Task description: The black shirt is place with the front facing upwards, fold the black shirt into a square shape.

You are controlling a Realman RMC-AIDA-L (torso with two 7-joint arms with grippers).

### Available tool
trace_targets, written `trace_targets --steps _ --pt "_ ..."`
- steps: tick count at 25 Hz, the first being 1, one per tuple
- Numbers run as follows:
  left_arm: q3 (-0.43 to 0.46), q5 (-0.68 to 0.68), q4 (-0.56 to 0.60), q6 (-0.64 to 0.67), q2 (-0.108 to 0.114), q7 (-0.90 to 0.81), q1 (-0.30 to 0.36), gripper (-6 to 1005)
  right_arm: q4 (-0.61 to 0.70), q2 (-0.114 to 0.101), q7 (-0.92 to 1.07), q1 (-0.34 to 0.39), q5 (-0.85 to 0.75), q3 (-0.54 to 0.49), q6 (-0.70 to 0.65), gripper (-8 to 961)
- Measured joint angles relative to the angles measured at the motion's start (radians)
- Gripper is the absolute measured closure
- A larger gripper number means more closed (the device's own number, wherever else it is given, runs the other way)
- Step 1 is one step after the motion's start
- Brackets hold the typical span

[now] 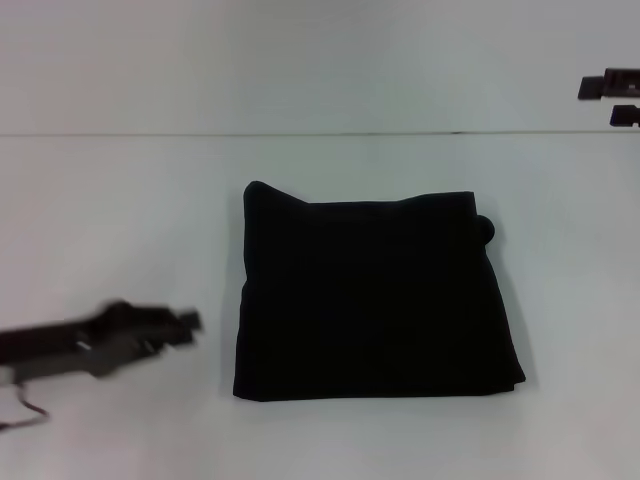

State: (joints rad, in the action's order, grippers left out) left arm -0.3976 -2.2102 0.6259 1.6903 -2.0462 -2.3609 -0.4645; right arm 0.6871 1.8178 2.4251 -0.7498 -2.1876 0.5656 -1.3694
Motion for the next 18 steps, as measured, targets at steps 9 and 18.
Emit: trace_targets --steps 9,18 --pt "-0.024 0.011 0.073 0.046 0.019 0.478 -0.085 574 0.087 0.144 -0.622 0.117 0.034 -0.021 -0.169 85" --pt "-0.155 0.011 0.050 -0.084 0.012 0.681 -0.189 255 0.078 0.238 -0.836 0.199 0.073 0.005 -0.235 85"
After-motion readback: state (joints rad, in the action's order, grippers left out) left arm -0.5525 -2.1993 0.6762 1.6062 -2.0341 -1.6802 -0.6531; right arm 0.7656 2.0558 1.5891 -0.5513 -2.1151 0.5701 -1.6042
